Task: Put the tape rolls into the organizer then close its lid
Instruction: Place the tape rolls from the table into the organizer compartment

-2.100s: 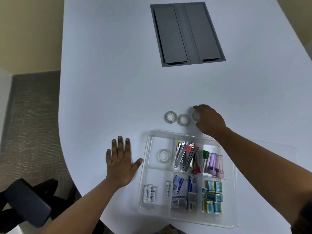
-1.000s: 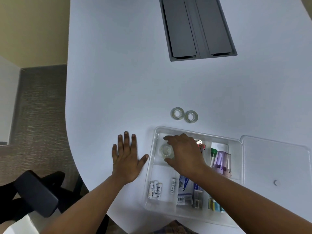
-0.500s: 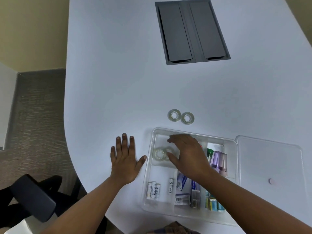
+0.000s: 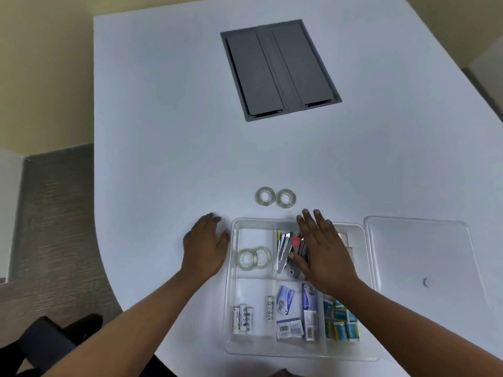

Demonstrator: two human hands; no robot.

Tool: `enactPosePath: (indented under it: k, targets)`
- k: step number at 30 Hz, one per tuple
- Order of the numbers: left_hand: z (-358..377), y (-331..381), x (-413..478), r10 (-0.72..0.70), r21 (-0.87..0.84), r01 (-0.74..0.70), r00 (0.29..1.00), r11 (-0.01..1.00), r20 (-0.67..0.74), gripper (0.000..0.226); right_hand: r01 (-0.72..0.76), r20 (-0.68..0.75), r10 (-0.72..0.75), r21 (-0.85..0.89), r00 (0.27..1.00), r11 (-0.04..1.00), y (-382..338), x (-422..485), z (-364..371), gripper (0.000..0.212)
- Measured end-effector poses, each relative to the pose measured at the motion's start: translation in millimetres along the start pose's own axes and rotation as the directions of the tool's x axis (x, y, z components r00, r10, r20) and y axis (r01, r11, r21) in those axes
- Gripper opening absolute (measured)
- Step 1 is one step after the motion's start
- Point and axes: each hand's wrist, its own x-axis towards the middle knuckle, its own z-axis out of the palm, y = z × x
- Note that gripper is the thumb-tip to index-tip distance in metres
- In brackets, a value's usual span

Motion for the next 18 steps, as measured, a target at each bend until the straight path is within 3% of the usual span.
enactPosePath:
  k: [6,11,14,18]
  targets:
    - [-2,60,54,0.109,-0.146,-0.100,0.992,0.984,0.059,0.049,0.013,-0.035,-0.011,0.060,0.999,0.998,1,-2,2,0.070]
    - [16,83,91,0.122,-0.006,-0.123,0.977,0.992,0.173,0.065,0.026,-0.055,-0.021,0.094,0.998,0.995,3,-1,3,0.067]
    - [27,88,103,0.041,-0.014,-0.039,0.974,0.999,0.224,0.074,0.020,-0.043,-0.016,0.095,0.999,0.995,3,-1,2,0.066]
    - [35,93,108,0.013,0.145,-0.043,0.979,0.989,0.204,0.065,0.013,-0.031,-0.011,0.092,0.999,0.996,5,-1,3,0.066]
